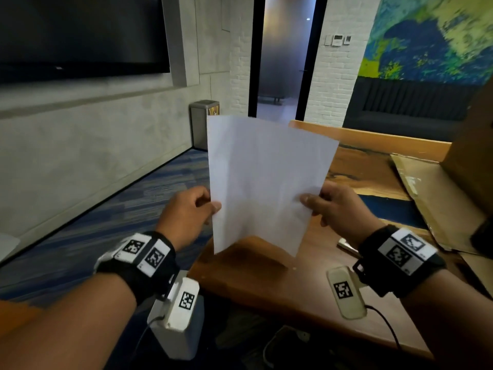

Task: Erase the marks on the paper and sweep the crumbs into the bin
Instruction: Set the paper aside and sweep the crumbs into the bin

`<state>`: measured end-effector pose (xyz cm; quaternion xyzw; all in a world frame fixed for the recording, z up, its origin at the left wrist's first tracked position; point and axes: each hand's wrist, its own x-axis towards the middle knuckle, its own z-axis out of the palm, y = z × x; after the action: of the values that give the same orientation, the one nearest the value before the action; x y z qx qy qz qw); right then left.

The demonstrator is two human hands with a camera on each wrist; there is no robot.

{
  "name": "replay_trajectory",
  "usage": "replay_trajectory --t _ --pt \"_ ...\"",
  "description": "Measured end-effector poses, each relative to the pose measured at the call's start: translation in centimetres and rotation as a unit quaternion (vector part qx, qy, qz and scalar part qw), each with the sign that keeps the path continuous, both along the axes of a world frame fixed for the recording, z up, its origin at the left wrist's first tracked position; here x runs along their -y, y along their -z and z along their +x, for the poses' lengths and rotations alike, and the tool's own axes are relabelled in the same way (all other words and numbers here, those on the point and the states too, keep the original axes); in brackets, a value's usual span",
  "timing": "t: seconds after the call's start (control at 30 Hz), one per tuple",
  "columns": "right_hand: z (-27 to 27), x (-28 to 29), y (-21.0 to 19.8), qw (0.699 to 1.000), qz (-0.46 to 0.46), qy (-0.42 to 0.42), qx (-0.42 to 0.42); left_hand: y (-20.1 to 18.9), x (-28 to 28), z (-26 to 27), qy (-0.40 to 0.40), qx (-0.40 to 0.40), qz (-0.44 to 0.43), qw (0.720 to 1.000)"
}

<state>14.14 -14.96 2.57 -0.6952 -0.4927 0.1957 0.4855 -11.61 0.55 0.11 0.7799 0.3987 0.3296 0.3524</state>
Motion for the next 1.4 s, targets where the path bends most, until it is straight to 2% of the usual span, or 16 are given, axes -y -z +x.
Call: replay_trajectory --t 0.13,0.23,0.3,0.43,0.5,0.6,0.8,0.87,0.9,0.97,1.03,1.1,1.13,1.2,1.33,1.4 --pt "0.1 -0.8 1.0 0.998 -0.063 0.024 -0.006 0.0 -0.9 0.9 0.012 -0.063 -0.034 0.997" --pt "1.1 -2.1 1.4 0.994 -0.044 0.055 -0.081 -0.6 -2.0 2.0 -0.019 -0.01 -0.035 0.999" --pt "2.1 -3.1 1.7 0.984 -0.032 0.076 -0.157 -0.9 -2.5 2.9 -0.029 0.002 0.013 0.999" --pt "4.0 -5.2 3.4 0.941 -0.02 0.12 -0.316 -0.8 -2.0 5.5 0.038 -0.091 0.125 0.987" --pt "4.8 -5.9 4.4 0.919 -0.017 0.139 -0.368 0.6 -1.7 7.3 0.129 -0.203 0.136 0.961" --pt "5.8 -6.7 5.8 0.898 -0.019 0.142 -0.417 2.6 -2.0 9.9 0.224 -0.363 0.133 0.895" --pt "8.0 -7.5 6.5 0.901 -0.095 0.105 -0.41 3.7 -4.5 14.7 0.253 -0.479 0.12 0.832" --pt "9.4 -7.1 6.2 0.916 -0.142 0.091 -0.364 4.0 -5.4 15.9 0.258 -0.5 0.115 0.819" --pt "10.1 -6.6 5.8 0.935 -0.171 0.084 -0.298 4.0 -5.9 16.4 0.259 -0.506 0.118 0.814" --pt "11.3 -5.2 4.8 0.964 -0.245 0.058 -0.086 3.9 -6.8 17.2 0.265 -0.517 0.124 0.804" --pt "12.3 -3.3 4.2 0.935 -0.325 0.01 0.142 4.0 -7.5 18.0 0.272 -0.525 0.131 0.796" --pt "12.7 -1.4 4.4 0.865 -0.41 -0.058 0.283 4.1 -8.0 18.5 0.273 -0.527 0.135 0.793" --pt "12.7 -0.5 4.7 0.836 -0.442 -0.085 0.315 4.2 -8.1 18.8 0.273 -0.528 0.138 0.792" --pt "12.5 0.7 5.3 0.812 -0.455 -0.105 0.35 4.2 -8.3 19.4 0.27 -0.532 0.147 0.789" --pt "13.8 -0.6 5.9 0.842 -0.446 -0.046 0.3 4.4 -8.4 20.4 0.269 -0.534 0.143 0.789" --pt "15.2 -1.8 6.5 0.852 -0.434 0.009 0.293 4.4 -8.6 20.3 0.266 -0.517 0.122 0.804"
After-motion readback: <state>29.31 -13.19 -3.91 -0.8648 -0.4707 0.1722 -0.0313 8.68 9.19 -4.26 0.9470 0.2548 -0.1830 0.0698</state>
